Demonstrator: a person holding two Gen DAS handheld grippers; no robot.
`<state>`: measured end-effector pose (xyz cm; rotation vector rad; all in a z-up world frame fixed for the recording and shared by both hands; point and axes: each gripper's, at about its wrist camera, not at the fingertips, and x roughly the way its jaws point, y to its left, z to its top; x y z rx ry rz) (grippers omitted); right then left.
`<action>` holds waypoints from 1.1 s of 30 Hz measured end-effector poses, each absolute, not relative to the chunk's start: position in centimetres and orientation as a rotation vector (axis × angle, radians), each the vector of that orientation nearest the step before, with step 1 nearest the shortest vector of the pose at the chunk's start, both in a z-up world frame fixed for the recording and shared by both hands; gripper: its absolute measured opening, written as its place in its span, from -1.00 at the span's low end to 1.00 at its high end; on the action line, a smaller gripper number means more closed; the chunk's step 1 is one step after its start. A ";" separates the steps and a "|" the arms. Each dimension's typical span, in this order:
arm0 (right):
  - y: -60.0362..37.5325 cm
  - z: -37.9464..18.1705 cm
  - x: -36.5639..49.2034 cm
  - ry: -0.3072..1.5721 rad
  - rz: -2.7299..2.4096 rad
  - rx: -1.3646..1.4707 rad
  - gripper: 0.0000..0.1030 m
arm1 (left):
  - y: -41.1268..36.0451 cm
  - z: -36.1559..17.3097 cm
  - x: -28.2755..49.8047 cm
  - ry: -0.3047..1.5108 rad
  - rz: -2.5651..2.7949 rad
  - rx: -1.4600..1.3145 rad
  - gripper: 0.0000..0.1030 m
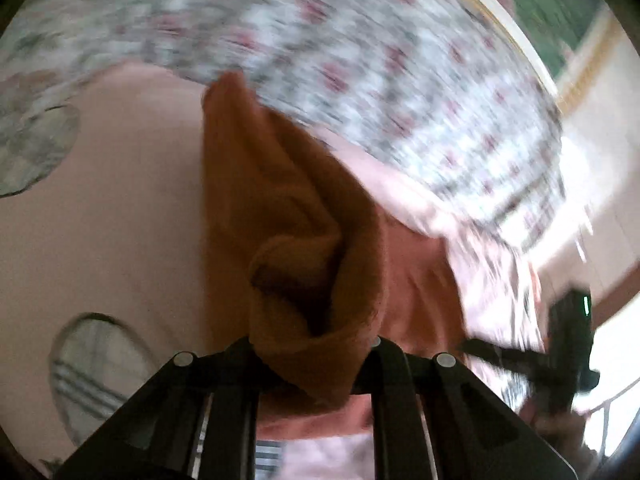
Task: Fold small clothes
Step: 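Grasp the folded sweater edge with the left gripper while the right gripper grasps it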
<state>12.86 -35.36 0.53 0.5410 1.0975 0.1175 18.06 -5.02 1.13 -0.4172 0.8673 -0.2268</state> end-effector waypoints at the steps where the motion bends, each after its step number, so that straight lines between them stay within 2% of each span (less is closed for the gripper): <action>1: -35.6 0.3 13.5 1.102 0.141 0.571 -0.08 | -7.1 0.4 18.3 0.891 -0.252 -0.378 -0.77; 4: -35.7 -0.6 15.5 1.124 0.205 0.644 -0.06 | -10.1 -1.8 18.3 0.953 -0.277 -0.320 -0.77; 6: -35.1 -1.6 17.3 1.148 0.246 0.673 0.14 | -11.1 -3.0 18.1 0.984 -0.278 -0.289 -0.77; 9: -33.6 -2.9 20.3 1.174 0.318 0.722 0.30 | -11.7 -3.3 17.9 0.987 -0.274 -0.248 -0.77; 15: -29.7 -5.0 26.5 1.194 0.366 0.726 0.31 | -12.6 -2.7 17.6 0.973 -0.265 -0.123 -0.77; 16: -28.9 -4.8 27.4 1.177 0.361 0.678 0.28 | -13.0 -2.7 17.6 0.972 -0.266 -0.089 -0.77; 17: -28.5 -4.5 27.9 1.170 0.354 0.641 -0.14 | -13.5 -2.5 17.4 0.967 -0.269 -0.050 -0.77; 18: -28.2 -4.3 28.3 1.179 0.343 0.609 -0.69 | -13.9 -2.2 17.3 0.958 -0.270 -0.028 -0.77; 23: -30.5 1.4 26.7 1.044 0.414 0.565 -0.73 | -14.3 1.8 16.9 0.898 -0.383 -0.140 -0.76; 26: -34.2 4.0 24.9 0.991 0.402 0.545 -0.73 | -17.4 2.5 17.2 0.890 -0.468 -0.148 -0.76; 33: -40.7 1.6 22.3 1.055 0.263 0.486 -0.73 | -24.3 -1.9 18.2 0.999 -0.571 -0.121 -0.76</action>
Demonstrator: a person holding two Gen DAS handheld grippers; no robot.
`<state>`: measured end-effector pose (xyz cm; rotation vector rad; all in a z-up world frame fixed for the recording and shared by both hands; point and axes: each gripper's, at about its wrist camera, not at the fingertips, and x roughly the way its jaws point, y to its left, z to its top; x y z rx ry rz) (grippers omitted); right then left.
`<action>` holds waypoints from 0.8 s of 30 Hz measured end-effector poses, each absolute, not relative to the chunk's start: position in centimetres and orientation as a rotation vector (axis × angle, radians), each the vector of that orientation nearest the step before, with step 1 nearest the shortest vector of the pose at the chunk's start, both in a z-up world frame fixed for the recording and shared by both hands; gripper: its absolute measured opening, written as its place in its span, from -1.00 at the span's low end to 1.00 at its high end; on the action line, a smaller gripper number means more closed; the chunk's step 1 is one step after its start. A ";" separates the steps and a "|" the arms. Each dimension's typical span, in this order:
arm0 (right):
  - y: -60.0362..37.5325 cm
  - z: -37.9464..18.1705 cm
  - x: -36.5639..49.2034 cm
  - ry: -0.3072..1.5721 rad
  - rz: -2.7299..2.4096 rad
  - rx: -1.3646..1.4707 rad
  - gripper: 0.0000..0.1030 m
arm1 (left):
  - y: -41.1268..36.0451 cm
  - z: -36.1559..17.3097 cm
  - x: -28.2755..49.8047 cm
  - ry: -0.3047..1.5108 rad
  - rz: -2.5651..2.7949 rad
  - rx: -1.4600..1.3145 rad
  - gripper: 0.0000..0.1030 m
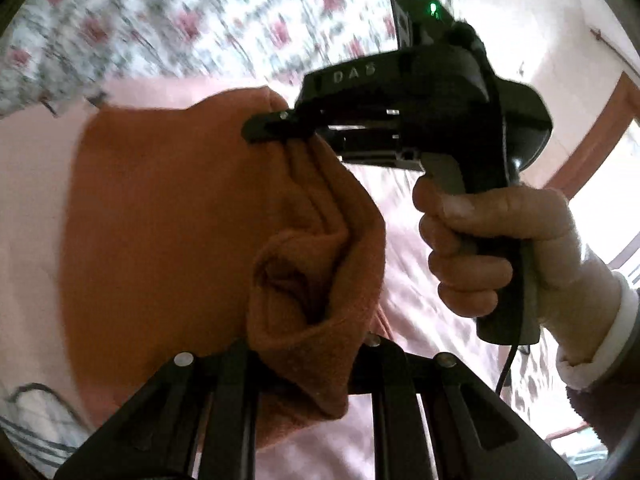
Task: Fold small clothes
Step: 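Grasp the folded sweater edge with the left gripper while the right gripper grasps it, then lift the sweater edge with both grippers and fold it over the body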
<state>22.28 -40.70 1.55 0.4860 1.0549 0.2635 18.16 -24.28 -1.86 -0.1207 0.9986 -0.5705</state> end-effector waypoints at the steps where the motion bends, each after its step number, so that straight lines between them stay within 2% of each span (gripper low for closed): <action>1: -41.2 1.1 22.2 1.065 0.254 0.482 -0.73 | -24.8 -2.5 18.2 1.014 -0.573 -0.109 -0.76; 11: -43.9 -1.5 22.1 1.079 0.220 0.495 -0.73 | -27.2 -4.2 18.6 1.067 -0.564 -0.101 -0.73; 16: -45.0 -2.9 21.4 1.092 0.196 0.508 -0.70 | -27.7 -5.3 18.8 1.100 -0.583 -0.110 -0.56; 17: -45.1 -2.8 21.2 1.090 0.194 0.511 -0.66 | -27.5 -5.3 18.7 1.106 -0.592 -0.118 -0.53; 22: -45.2 -1.3 19.7 1.066 0.135 0.476 -0.41 | -25.6 -4.0 17.5 1.122 -0.630 -0.154 -0.09; 23: -45.2 -0.9 19.3 1.058 0.125 0.477 -0.25 | -24.6 -3.4 16.9 1.118 -0.632 -0.157 -0.04; 24: -45.3 -0.6 18.9 1.050 0.110 0.476 0.01 | -24.3 -3.0 15.9 1.116 -0.629 -0.158 0.08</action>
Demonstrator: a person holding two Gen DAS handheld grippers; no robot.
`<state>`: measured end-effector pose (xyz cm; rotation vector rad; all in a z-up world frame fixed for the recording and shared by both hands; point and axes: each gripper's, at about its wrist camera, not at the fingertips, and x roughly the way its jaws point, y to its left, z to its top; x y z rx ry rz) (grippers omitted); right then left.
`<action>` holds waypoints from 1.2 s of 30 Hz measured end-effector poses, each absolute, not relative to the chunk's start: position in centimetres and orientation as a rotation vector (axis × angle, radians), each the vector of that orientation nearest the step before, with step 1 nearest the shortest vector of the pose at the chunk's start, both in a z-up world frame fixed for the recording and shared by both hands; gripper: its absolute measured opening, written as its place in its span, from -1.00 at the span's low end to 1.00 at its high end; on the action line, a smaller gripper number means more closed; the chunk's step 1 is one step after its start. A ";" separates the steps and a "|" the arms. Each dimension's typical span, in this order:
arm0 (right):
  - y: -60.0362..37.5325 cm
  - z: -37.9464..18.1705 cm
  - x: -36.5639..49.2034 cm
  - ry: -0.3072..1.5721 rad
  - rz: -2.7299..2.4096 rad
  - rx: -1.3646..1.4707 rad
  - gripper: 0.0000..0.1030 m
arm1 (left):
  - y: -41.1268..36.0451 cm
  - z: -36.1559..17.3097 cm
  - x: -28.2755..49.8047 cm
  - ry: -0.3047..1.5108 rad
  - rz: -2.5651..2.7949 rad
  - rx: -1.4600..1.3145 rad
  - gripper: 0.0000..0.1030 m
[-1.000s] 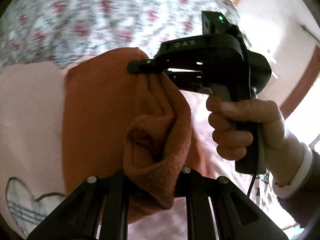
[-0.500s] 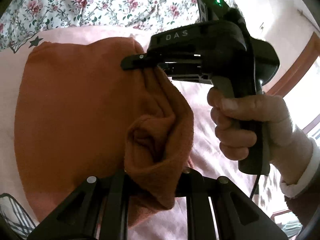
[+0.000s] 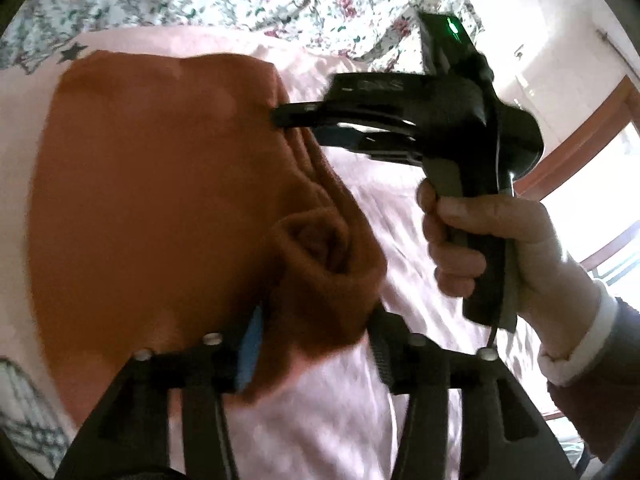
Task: Fold small clothes
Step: 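Lift the sweater edge with both grippers and fold it over the body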
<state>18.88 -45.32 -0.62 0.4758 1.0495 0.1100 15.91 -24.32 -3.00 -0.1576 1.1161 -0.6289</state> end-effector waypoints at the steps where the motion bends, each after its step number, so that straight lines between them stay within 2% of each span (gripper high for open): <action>1: -45.3 -0.3 18.3 1.042 0.093 0.474 0.16 | -23.1 -2.5 15.4 1.114 -0.619 -0.163 0.19; 2: -45.4 0.1 17.5 1.030 0.083 0.478 0.39 | -22.3 -2.1 15.2 1.110 -0.607 -0.169 0.23; 3: -45.4 0.4 16.6 1.019 0.084 0.490 0.47 | -20.9 -1.7 14.8 1.101 -0.578 -0.175 0.28; 7: -44.6 -0.1 15.0 1.056 0.114 0.501 0.50 | -16.1 -1.3 15.7 1.093 -0.455 -0.205 0.44; 11: -43.5 -1.8 14.9 1.102 0.157 0.488 0.50 | -11.7 -3.3 18.9 1.158 -0.362 -0.307 0.46; 17: -44.1 -4.2 17.0 1.135 0.191 0.572 0.50 | -10.8 -7.1 24.7 1.245 -0.373 -0.396 0.48; 19: -44.1 -4.7 17.5 1.142 0.199 0.589 0.50 | -10.8 -8.4 25.9 1.266 -0.383 -0.421 0.57; 20: -44.1 -4.8 17.9 1.143 0.203 0.597 0.49 | -10.9 -8.8 26.6 1.260 -0.387 -0.441 0.57; 21: -44.0 -4.9 18.1 1.147 0.203 0.594 0.40 | -11.0 -8.7 26.9 1.246 -0.393 -0.444 0.55; 22: -43.8 -5.0 18.4 1.158 0.200 0.585 0.29 | -11.2 -8.7 27.2 1.237 -0.400 -0.439 0.38; 23: -43.7 -5.1 18.6 1.171 0.195 0.580 -0.02 | -11.7 -8.6 27.6 1.230 -0.423 -0.425 0.21; 24: -43.6 -5.4 18.8 1.181 0.201 0.596 -0.21 | -12.0 -8.6 27.7 1.233 -0.431 -0.411 -0.03; 25: -43.5 -5.5 19.0 1.182 0.206 0.609 -0.28 | -12.3 -8.6 27.7 1.232 -0.430 -0.397 -0.20; 27: -43.3 -5.5 19.0 1.172 0.216 0.619 -0.46 | -12.3 -8.0 26.9 1.208 -0.443 -0.365 -0.41; 30: -42.5 -4.5 18.5 1.150 0.220 0.610 -0.52 | -11.9 -6.9 26.2 1.179 -0.465 -0.381 -0.52; 36: -39.0 -2.5 17.9 1.123 0.288 0.652 -0.54 | -9.3 -2.2 22.9 1.094 -0.480 -0.379 -0.54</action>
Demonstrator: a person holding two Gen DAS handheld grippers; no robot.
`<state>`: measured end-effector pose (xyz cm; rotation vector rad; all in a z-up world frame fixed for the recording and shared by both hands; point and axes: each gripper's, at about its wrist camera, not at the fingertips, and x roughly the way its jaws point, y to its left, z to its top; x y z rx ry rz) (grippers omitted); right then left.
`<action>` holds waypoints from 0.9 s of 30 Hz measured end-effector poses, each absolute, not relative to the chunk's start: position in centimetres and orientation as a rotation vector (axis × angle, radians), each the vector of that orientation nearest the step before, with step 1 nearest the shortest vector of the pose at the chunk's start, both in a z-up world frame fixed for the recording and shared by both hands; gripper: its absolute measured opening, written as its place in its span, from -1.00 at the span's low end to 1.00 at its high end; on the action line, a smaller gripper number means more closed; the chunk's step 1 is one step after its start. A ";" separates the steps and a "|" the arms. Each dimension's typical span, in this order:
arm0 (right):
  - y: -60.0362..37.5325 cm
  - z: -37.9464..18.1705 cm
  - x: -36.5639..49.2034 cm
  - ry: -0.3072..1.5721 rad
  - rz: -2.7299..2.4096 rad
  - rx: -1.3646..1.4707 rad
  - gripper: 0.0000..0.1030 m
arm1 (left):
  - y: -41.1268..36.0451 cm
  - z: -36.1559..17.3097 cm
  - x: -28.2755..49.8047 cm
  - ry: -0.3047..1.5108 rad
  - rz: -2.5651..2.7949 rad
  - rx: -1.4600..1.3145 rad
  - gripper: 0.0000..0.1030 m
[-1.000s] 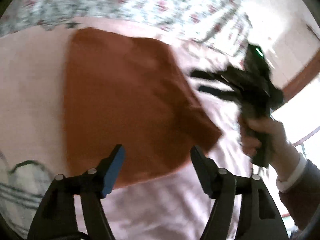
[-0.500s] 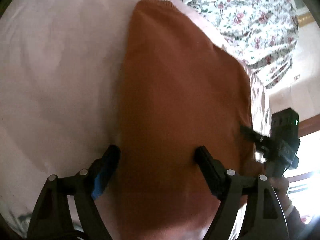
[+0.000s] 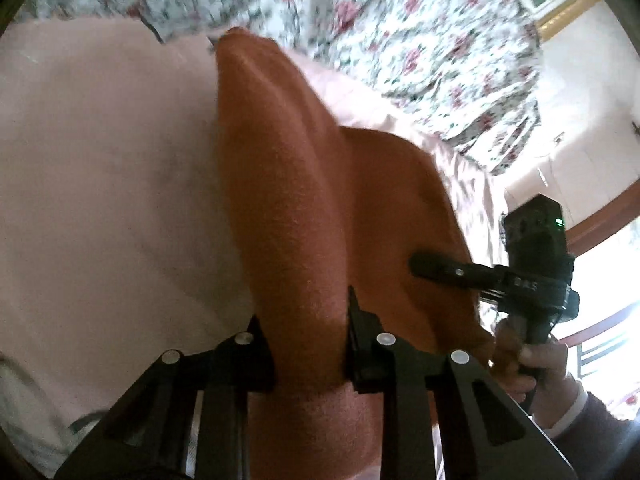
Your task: Fold small clothes
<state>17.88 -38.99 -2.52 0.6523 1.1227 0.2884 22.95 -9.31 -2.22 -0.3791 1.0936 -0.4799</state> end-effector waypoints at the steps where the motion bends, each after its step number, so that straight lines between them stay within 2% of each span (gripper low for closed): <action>1: -37.5 -2.3 17.8 1.122 0.319 0.658 -0.54 | -7.8 -1.3 21.9 1.077 -0.471 -0.385 -0.54; 9: -25.3 -5.0 18.7 1.187 0.525 0.674 -0.54 | 4.5 0.5 15.6 1.061 -0.309 -0.463 -0.54; 17: -17.9 -8.0 19.7 1.283 0.558 0.520 -0.54 | 10.6 -3.3 12.1 1.115 -0.151 -0.495 -0.48; 19: -17.8 -8.5 19.9 1.303 0.528 0.505 -0.49 | 11.1 -4.3 11.8 1.135 -0.128 -0.504 -0.34; 21: -18.0 -8.6 20.1 1.319 0.495 0.495 -0.34 | 11.5 -4.5 11.6 1.137 -0.102 -0.516 -0.18; 24: -18.8 -7.0 20.0 1.300 0.422 0.417 -0.29 | 12.2 -3.8 11.0 1.116 -0.047 -0.517 0.08; 27: -19.7 -3.9 19.8 1.195 0.352 0.341 -0.29 | 12.8 -3.1 10.5 1.092 -0.021 -0.509 0.11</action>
